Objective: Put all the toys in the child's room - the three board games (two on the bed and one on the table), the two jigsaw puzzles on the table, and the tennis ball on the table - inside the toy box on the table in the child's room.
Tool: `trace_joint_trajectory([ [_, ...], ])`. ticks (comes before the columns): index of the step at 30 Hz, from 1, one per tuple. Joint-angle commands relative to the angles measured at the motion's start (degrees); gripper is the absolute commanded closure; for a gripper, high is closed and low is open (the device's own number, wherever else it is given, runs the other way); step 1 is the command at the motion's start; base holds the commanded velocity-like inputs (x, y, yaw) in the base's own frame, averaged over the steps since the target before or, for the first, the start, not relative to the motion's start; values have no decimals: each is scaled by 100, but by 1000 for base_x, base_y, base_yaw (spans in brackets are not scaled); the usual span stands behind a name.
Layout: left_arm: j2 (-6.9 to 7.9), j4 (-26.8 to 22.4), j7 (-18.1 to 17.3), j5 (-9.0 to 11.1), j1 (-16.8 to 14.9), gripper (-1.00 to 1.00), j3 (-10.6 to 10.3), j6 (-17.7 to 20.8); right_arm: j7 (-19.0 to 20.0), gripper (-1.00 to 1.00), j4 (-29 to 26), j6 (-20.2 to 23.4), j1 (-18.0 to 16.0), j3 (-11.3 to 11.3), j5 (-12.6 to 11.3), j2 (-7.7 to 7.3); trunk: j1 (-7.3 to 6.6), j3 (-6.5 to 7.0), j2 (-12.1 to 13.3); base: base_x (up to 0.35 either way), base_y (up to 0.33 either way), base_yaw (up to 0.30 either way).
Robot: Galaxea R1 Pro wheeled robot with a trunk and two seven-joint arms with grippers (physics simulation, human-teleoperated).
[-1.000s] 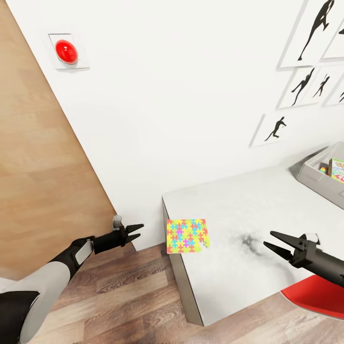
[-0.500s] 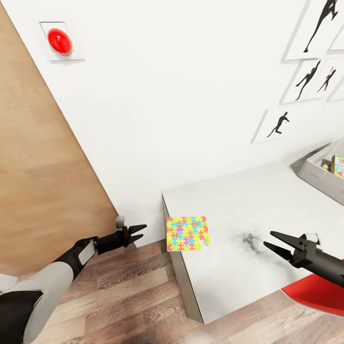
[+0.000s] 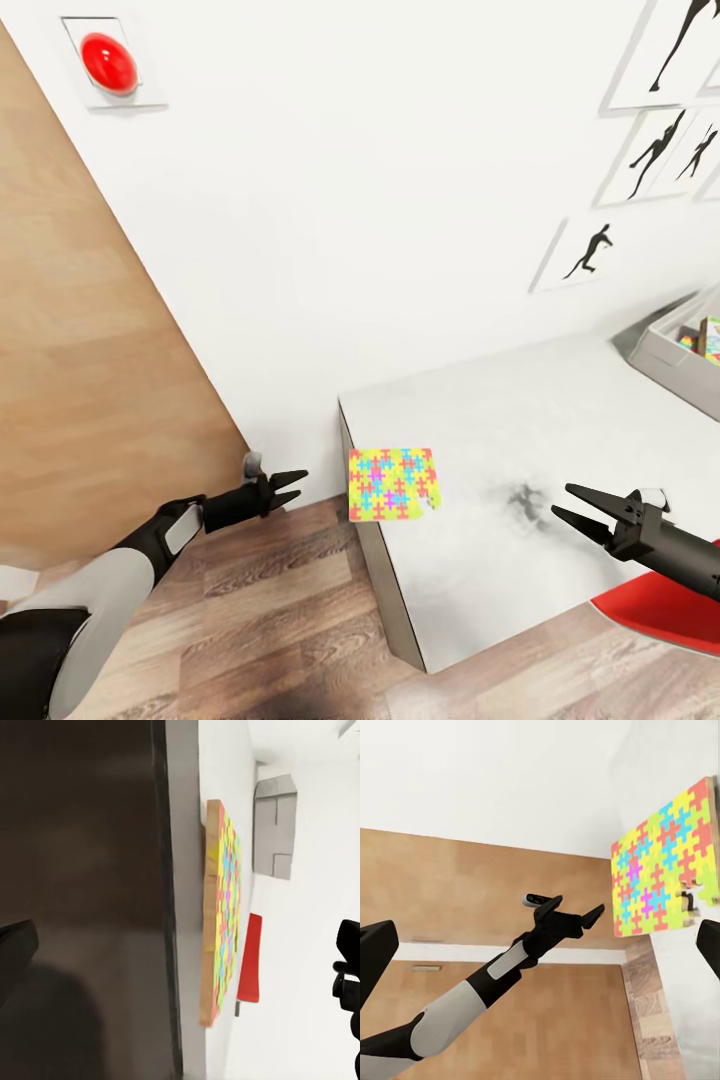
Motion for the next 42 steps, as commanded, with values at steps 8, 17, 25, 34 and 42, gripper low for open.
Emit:
trace_joint_trajectory([
  [8,-70,0,13,37,-3,-100,-38,47,40,-100,1,21,-4,-5,38,-2,2,-82,-7,0,-91,0],
  [17,-122,0,15,27,-3,-100,-43,47,40,-100,8,21,-4,-5,38,-2,2,-106,-7,0,-128,0],
  [25,-132,0,15,20,-3,-100,-43,47,40,-100,10,21,-4,-5,46,-2,2,-107,-7,0,-106,0],
  [34,-133,0,15,18,4,-100,-43,44,40,-100,18,21,-4,-5,55,-2,2,-107,-7,0,-49,0],
  [42,-133,0,15,21,5,-100,-43,5,40,-100,19,21,-4,-5,56,-2,2,-107,-7,-6,-85,0],
])
